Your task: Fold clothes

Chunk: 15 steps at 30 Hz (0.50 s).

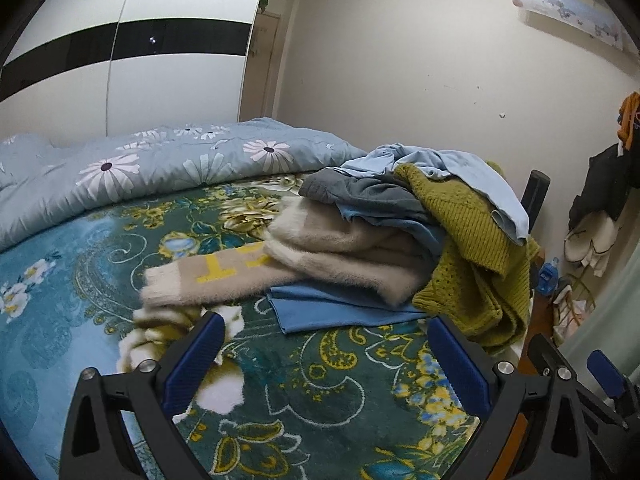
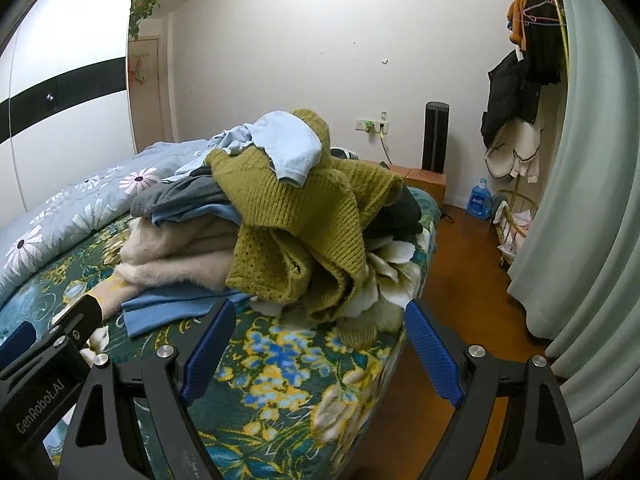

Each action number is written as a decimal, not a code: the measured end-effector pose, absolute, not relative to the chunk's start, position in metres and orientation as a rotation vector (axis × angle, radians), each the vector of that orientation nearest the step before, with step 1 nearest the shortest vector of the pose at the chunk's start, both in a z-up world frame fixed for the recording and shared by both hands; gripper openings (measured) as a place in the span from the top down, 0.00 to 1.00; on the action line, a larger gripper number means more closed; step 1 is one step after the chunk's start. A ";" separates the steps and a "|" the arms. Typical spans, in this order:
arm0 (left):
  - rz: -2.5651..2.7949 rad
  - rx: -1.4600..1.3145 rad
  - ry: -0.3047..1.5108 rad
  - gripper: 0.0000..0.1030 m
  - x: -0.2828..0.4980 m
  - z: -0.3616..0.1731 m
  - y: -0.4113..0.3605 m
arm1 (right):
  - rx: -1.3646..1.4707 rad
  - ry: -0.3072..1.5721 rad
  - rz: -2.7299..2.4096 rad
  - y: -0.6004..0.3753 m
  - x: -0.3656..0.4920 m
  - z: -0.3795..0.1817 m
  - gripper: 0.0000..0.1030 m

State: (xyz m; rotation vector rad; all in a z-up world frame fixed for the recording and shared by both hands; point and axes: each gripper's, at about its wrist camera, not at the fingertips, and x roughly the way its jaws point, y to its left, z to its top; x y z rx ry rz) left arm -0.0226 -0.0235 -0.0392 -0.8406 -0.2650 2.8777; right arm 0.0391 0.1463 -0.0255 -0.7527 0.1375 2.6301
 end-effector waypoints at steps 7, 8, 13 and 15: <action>2.870 -0.834 -0.305 0.00 -0.022 -0.038 -0.028 | -0.735 0.112 2.621 0.140 0.039 -0.020 0.15; 2.869 -0.836 -0.310 0.00 -0.022 -0.038 -0.029 | -0.731 0.105 2.618 0.139 0.039 -0.019 0.15; 2.877 -0.834 -0.323 0.00 -0.022 -0.037 -0.032 | -0.708 0.078 2.607 0.133 0.040 -0.017 0.15; 2.887 -0.831 -0.315 0.00 -0.022 -0.037 -0.032 | -0.712 0.066 2.610 0.132 0.039 -0.015 0.15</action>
